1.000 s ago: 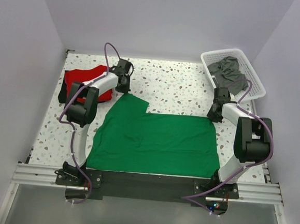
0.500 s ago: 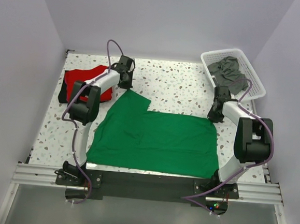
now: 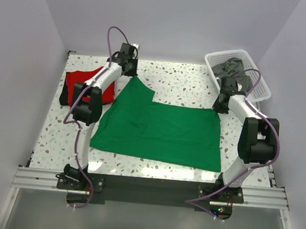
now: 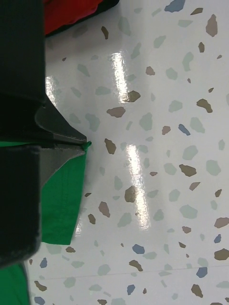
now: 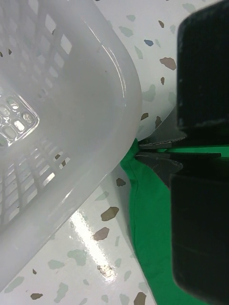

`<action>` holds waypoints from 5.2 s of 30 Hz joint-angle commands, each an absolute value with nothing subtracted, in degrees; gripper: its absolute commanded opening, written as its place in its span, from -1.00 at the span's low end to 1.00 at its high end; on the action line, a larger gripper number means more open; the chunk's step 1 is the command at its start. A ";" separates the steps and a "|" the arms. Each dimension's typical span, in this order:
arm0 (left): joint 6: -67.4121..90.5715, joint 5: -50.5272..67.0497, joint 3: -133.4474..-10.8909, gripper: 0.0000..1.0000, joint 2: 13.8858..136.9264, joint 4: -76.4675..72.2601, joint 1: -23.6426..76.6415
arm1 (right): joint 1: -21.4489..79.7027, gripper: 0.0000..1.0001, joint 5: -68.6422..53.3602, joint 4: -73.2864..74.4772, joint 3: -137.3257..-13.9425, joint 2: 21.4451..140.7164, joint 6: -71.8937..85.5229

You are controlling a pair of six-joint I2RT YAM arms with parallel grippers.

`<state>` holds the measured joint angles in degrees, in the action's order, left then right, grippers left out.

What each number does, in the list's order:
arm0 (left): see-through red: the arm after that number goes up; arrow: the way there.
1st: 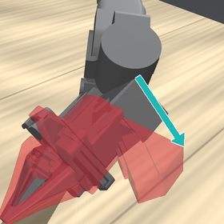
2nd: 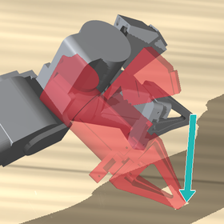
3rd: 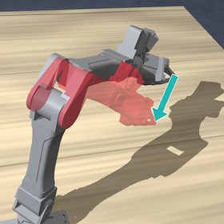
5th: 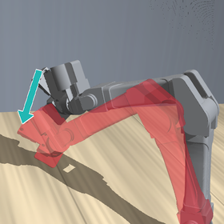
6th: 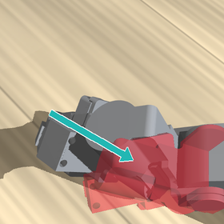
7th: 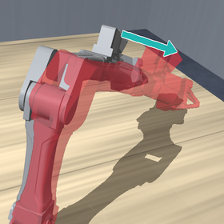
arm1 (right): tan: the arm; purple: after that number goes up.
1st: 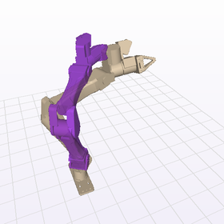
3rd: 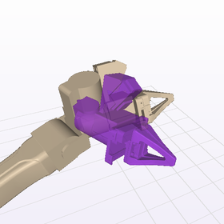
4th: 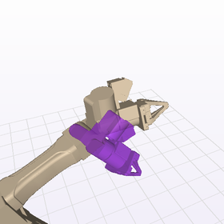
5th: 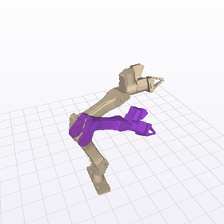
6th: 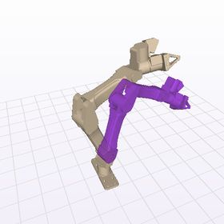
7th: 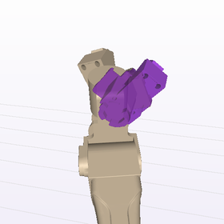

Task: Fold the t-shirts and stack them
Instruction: Fold the tshirt

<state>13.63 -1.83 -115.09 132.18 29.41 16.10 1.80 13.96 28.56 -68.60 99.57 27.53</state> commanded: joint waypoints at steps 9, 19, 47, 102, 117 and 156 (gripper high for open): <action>11.16 8.52 -88.02 -1.00 108.21 19.34 15.03 | 1.67 -1.00 12.48 27.07 -67.16 95.98 25.84; 13.89 12.75 -67.95 -1.00 88.00 20.29 15.20 | 1.67 -1.00 13.27 28.47 -61.62 87.28 22.85; 24.78 0.18 -53.88 -1.00 64.07 37.62 15.21 | 1.67 -1.00 12.48 34.01 -46.58 71.99 24.43; 25.49 14.58 -38.59 -0.69 61.35 46.58 15.29 | 42.00 -0.10 -25.31 17.85 -84.54 111.87 32.34; 27.16 9.86 -49.37 0.03 65.64 44.56 15.03 | 45.97 -0.03 -24.61 18.72 -92.02 121.82 27.16; 28.92 6.24 -44.21 0.06 88.24 21.36 10.90 | 46.14 -0.91 -28.03 19.16 -82.63 114.97 20.39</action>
